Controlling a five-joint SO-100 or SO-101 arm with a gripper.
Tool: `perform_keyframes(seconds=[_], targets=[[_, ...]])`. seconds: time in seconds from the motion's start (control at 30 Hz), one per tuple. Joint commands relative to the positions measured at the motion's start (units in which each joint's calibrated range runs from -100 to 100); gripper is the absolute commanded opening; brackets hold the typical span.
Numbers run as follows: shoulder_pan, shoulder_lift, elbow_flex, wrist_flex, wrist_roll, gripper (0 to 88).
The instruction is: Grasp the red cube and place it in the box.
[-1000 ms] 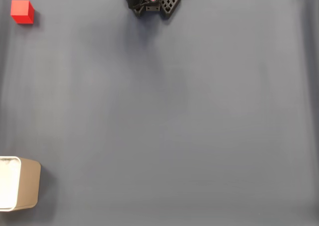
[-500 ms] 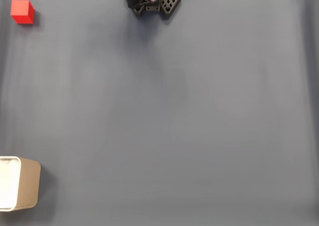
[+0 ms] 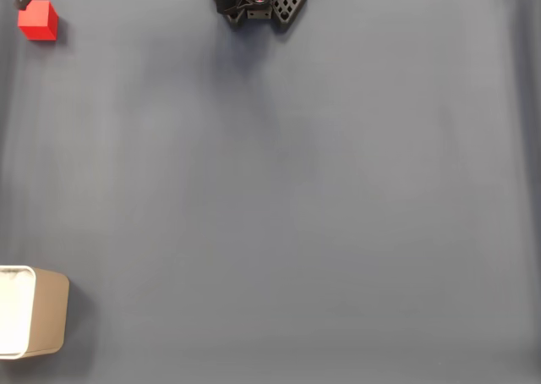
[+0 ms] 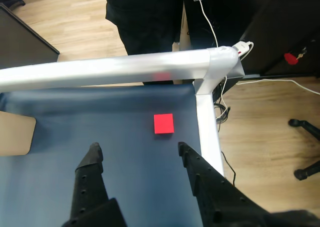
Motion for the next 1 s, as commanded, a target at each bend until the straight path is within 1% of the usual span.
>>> perform_keyframes(seconds=[0.0,0.33,0.63,0.97], targets=[[0.48,-0.73,-0.21,-3.25,0.98,35.6],[-0.66,-0.73,3.99,-8.91,1.42,35.6],[0.98,-1.34,12.47,-15.96,2.25,35.7],[2.33,2.13,14.21,-17.02,2.15,35.7]])
